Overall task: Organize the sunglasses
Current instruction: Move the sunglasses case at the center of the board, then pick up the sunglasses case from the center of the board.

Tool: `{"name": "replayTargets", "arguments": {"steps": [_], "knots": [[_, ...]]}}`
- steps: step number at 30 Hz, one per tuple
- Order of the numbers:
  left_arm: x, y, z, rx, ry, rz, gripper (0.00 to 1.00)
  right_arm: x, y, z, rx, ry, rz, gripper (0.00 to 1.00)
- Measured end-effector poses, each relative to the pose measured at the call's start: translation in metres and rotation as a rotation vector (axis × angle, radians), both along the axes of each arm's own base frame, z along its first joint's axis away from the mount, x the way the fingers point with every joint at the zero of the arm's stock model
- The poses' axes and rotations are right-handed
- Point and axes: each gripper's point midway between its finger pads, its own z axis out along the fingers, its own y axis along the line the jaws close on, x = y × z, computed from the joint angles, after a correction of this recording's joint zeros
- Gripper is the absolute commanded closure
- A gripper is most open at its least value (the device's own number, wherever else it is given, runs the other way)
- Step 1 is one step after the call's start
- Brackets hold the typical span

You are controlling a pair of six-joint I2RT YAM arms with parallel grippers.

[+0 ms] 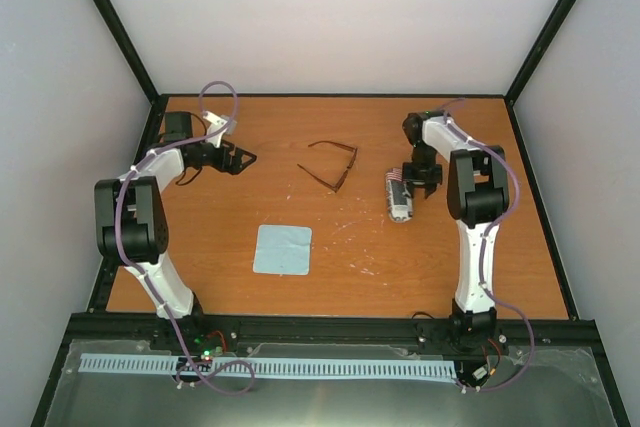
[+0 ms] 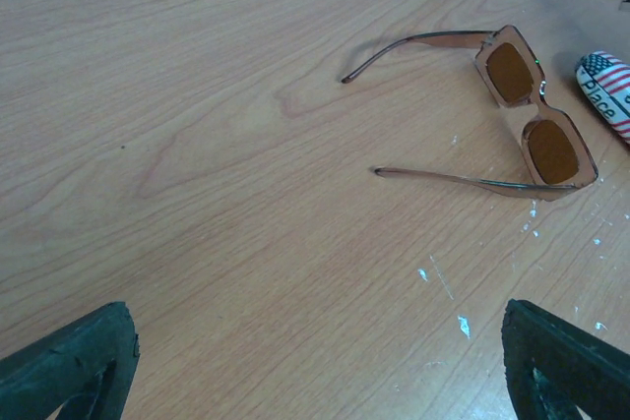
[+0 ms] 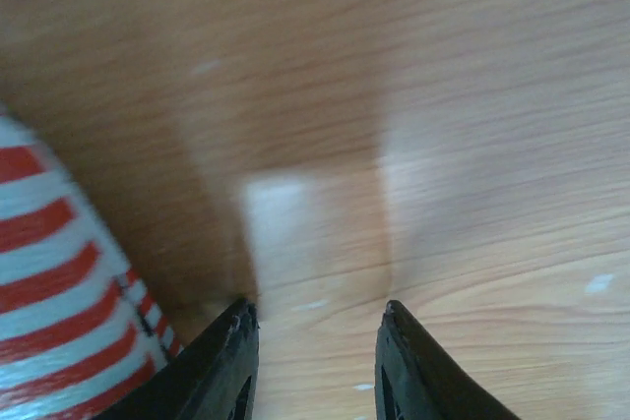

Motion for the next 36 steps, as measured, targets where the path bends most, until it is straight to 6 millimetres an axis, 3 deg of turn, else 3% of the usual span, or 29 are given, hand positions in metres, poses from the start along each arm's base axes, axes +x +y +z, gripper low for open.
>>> {"name": "replayTargets", "arguments": {"steps": [10, 15, 17, 22, 27, 29, 32, 34, 36], "knots": [[-0.013, -0.034, 0.000, 0.017, -0.001, -0.101, 0.00, -0.018, 0.098, 0.001, 0.230, 0.022, 0.079, 0.67], [-0.027, -0.074, 0.007, 0.026, -0.015, -0.196, 0.00, -0.029, 0.127, 0.012, 0.351, 0.013, 0.081, 0.69], [-0.031, -0.091, 0.009, 0.038, -0.022, -0.232, 0.01, -0.034, 0.130, 0.021, 0.380, 0.004, 0.078, 0.65], [-0.035, -0.148, 0.017, 0.124, -0.049, -0.307, 0.00, -0.032, 0.110, 0.058, 0.363, -0.103, 0.066, 0.52], [-0.036, -0.227, 0.010, 0.285, -0.048, -0.343, 0.01, -0.016, 0.043, 0.101, 0.352, -0.277, -0.078, 0.51], [-0.047, -0.254, -0.004, 0.351, -0.006, -0.367, 0.01, -0.010, 0.018, 0.102, 0.342, -0.306, -0.131, 0.51], [-0.056, -0.286, -0.026, 0.413, 0.092, -0.384, 0.01, -0.012, 0.009, 0.091, 0.345, -0.293, -0.146, 0.52], [-0.050, -0.296, -0.041, 0.457, 0.146, -0.368, 0.01, -0.017, 0.013, 0.084, 0.360, -0.274, -0.135, 0.51], [-0.045, -0.290, -0.056, 0.504, 0.197, -0.336, 0.01, -0.021, 0.017, 0.078, 0.381, -0.259, -0.126, 0.52]]}}
